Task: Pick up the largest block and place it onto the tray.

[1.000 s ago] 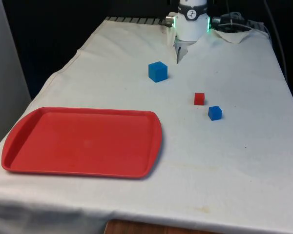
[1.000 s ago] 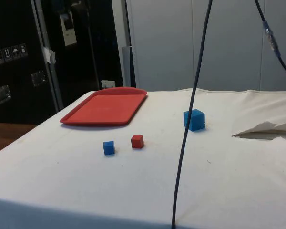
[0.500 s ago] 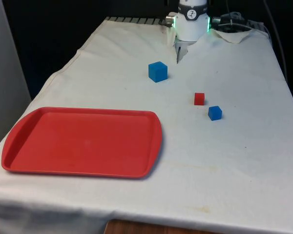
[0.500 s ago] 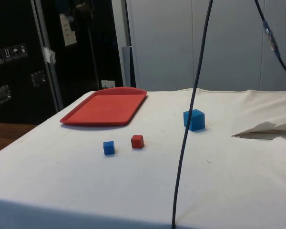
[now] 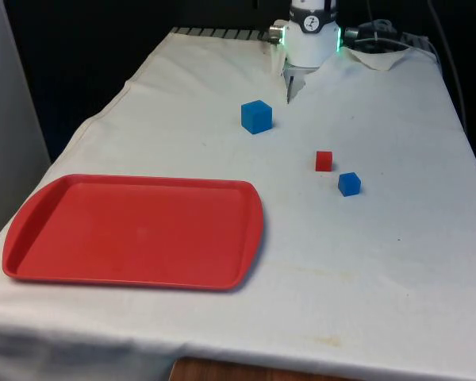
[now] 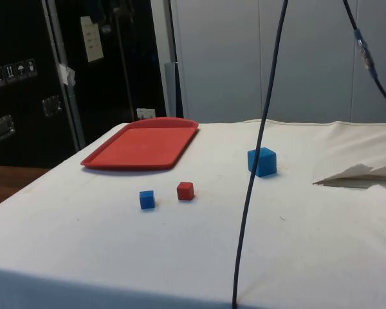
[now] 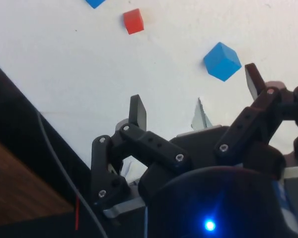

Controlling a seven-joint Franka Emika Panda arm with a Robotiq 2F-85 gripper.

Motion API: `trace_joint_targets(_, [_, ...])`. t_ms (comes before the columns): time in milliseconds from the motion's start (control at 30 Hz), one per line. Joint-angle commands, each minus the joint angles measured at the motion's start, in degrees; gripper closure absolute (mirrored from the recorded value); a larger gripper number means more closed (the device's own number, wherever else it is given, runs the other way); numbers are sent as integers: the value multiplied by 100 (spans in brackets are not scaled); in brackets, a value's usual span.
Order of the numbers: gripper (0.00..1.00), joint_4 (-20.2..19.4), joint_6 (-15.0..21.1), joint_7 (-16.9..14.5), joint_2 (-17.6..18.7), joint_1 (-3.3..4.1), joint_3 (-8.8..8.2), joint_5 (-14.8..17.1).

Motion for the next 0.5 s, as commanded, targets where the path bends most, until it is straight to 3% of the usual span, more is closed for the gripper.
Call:
trace_joint_targets(0, [0, -195, 120, -86, -80, 57, -29, -63])
trace_joint_targets(267, [0, -510, 258, -390, -74, -11, -52, -74])
trace_joint_targets(300, [0, -395, 120, -350, 0, -57, -23, -23])
trace_joint_targets(333, [0, -550, 269, -418, -80, -17, -57, -80])
trace_joint_targets(467, [0, -699, 321, -561, -86, -57, -63, -103])
